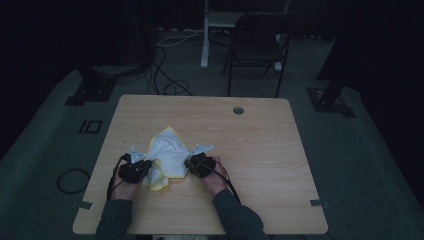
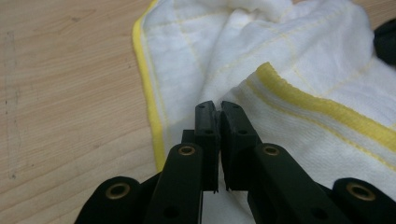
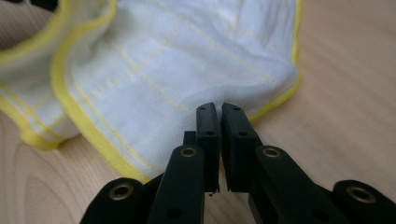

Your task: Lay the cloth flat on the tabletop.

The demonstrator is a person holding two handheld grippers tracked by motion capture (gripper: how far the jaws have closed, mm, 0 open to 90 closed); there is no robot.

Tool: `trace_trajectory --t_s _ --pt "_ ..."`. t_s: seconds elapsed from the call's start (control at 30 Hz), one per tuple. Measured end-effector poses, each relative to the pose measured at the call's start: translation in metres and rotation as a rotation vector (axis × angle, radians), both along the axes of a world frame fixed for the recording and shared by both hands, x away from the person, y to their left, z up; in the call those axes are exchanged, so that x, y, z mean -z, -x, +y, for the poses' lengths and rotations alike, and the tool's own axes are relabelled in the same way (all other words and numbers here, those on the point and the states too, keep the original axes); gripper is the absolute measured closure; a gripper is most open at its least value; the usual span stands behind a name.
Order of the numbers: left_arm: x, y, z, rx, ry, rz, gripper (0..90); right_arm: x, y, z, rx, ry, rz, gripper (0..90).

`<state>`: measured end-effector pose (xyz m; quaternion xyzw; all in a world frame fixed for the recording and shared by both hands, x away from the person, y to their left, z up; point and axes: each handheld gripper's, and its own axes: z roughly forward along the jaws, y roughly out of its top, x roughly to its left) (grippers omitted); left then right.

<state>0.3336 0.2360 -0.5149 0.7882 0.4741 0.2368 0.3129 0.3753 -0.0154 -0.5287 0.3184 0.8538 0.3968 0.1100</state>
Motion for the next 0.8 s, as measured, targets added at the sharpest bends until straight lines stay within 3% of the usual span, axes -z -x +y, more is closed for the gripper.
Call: trace_trajectory --t_s 0.3,0.57,0.6,0.67,0.8 --pt "-0.001 0.0 -0.006 0.013 -0.008 -0.006 86.3 -0.031 0.002 -0.017 0.013 -0.088 -0.06 84.5" --pt "0.0 -0.001 -0.001 -0.017 -0.003 -0.001 86.2 -0.033 0.005 -0.013 -0.006 -0.108 -0.075 85.0" --pt "0.0 -0.001 -0.001 -0.017 -0.003 -0.001 86.1 -0.033 0.005 -0.012 0.003 -0.097 -0.084 84.7" --pt "0.0 -0.001 -0.001 -0.02 -0.007 -0.001 86.1 -0.035 0.005 -0.013 0.015 -0.121 -0.084 83.8" --pt "0.002 -0.002 0.001 -0.03 -0.01 0.004 86.1 -0.032 0.003 -0.013 0.009 -0.091 -0.068 82.7"
